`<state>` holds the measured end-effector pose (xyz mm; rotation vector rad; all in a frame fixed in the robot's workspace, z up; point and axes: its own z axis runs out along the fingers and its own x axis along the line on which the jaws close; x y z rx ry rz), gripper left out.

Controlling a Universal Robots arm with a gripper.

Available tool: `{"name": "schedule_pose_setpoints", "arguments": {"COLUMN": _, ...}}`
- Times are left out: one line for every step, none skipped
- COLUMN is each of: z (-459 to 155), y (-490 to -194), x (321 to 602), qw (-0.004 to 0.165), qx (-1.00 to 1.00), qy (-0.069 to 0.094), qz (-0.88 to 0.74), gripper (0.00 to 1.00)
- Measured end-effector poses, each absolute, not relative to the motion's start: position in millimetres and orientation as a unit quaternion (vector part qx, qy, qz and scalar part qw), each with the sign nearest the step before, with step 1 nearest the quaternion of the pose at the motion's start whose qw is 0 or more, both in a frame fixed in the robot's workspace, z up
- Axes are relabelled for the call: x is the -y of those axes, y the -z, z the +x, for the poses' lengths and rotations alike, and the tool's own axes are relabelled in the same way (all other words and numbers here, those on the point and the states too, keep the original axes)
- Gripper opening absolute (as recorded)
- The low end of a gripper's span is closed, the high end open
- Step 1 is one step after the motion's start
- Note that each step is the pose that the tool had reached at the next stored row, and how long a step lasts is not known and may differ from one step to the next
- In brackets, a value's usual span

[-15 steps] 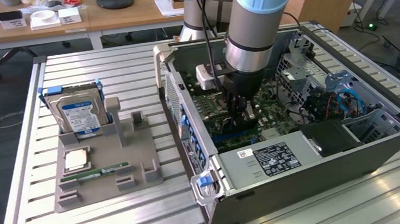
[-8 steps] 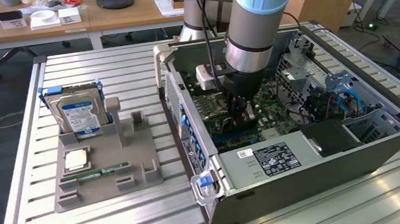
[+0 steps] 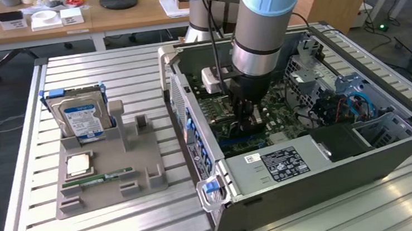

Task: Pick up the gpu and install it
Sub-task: 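Insert the gpu into the slot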

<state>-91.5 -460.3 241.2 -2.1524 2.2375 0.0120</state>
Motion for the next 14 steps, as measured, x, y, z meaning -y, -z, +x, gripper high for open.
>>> {"name": "schedule_pose_setpoints", "arguments": {"z": -91.5, "y": -241.3, "x": 460.3, "qw": 0.018, "qx": -0.721, "qy": -0.004, "qz": -0.693, "gripper": 0.27}}
{"name": "schedule_pose_setpoints", "arguments": {"z": -91.5, "y": -241.7, "x": 460.5, "qw": 0.018, "qx": -0.72, "qy": -0.004, "qz": -0.693, "gripper": 0.34}}
{"name": "schedule_pose_setpoints", "arguments": {"z": -91.4, "y": -241.8, "x": 460.5, "qw": 0.018, "qx": -0.72, "qy": -0.004, "qz": -0.693, "gripper": 0.34}}
{"name": "schedule_pose_setpoints", "arguments": {"z": -91.4, "y": -241.7, "x": 460.5, "qw": 0.018, "qx": -0.72, "qy": -0.004, "qz": -0.693, "gripper": 0.34}}
{"name": "schedule_pose_setpoints", "arguments": {"z": -91.4, "y": -241.8, "x": 460.5, "qw": 0.018, "qx": -0.72, "qy": -0.003, "qz": -0.693, "gripper": 0.34}}
{"name": "schedule_pose_setpoints", "arguments": {"z": -91.4, "y": -241.8, "x": 460.5, "qw": 0.018, "qx": -0.72, "qy": -0.004, "qz": -0.693, "gripper": 0.34}}
{"name": "schedule_pose_setpoints", "arguments": {"z": -91.4, "y": -241.7, "x": 460.5, "qw": 0.018, "qx": -0.72, "qy": -0.004, "qz": -0.693, "gripper": 0.34}}
{"name": "schedule_pose_setpoints", "arguments": {"z": -91.4, "y": -241.8, "x": 460.5, "qw": 0.018, "qx": -0.72, "qy": -0.004, "qz": -0.693, "gripper": 0.34}}
{"name": "schedule_pose_setpoints", "arguments": {"z": -91.4, "y": -241.8, "x": 460.5, "qw": 0.018, "qx": -0.72, "qy": -0.004, "qz": -0.693, "gripper": 0.34}}
{"name": "schedule_pose_setpoints", "arguments": {"z": -91.4, "y": -241.8, "x": 460.5, "qw": 0.018, "qx": -0.72, "qy": -0.004, "qz": -0.693, "gripper": 0.34}}
{"name": "schedule_pose_setpoints", "arguments": {"z": -91.6, "y": -241.7, "x": 460.6, "qw": 0.018, "qx": -0.72, "qy": -0.003, "qz": -0.693, "gripper": 0.34}}
{"name": "schedule_pose_setpoints", "arguments": {"z": -91.8, "y": -241.6, "x": 460.6, "qw": 0.018, "qx": -0.72, "qy": -0.003, "qz": -0.693, "gripper": 0.34}}
{"name": "schedule_pose_setpoints", "arguments": {"z": -92.2, "y": -241.5, "x": 460.5, "qw": 0.018, "qx": -0.72, "qy": -0.003, "qz": -0.693, "gripper": 0.34}}
{"name": "schedule_pose_setpoints", "arguments": {"z": -92.5, "y": -241.4, "x": 460.5, "qw": 0.018, "qx": -0.72, "qy": -0.003, "qz": -0.694, "gripper": 0.34}}
